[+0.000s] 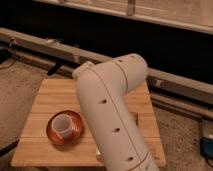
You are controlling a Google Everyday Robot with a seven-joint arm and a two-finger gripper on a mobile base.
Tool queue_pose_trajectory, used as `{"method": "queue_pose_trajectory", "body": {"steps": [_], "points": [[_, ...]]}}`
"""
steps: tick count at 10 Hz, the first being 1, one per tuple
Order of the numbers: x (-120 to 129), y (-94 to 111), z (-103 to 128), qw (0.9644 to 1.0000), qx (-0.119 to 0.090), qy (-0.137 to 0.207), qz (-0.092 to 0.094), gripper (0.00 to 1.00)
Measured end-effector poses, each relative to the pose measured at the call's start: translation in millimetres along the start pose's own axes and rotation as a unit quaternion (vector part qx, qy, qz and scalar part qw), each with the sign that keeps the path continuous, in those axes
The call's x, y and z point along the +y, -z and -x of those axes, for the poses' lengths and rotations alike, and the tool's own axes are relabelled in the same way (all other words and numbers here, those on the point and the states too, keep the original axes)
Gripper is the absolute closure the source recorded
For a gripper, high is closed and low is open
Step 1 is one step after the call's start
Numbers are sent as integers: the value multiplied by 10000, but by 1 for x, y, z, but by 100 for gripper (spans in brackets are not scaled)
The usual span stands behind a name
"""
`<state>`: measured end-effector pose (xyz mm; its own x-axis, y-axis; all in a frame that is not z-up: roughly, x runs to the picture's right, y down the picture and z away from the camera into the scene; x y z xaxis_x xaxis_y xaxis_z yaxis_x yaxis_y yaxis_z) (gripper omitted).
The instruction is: Drag the pepper across the table
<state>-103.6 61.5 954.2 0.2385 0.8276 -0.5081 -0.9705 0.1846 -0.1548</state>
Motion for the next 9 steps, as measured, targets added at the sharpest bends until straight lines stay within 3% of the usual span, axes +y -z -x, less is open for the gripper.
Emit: {"method": "queue_pose_trajectory", "body": {"steps": [2,3,4,9], "points": [[-4,16,-4,9990,-299,-64,316,39],[-6,23,-6,9981,-411,-61,453,33],[-8,28,-7,9974,-492,-34,529,31],[-7,28,-8,9973,-486,-24,542,31]]}}
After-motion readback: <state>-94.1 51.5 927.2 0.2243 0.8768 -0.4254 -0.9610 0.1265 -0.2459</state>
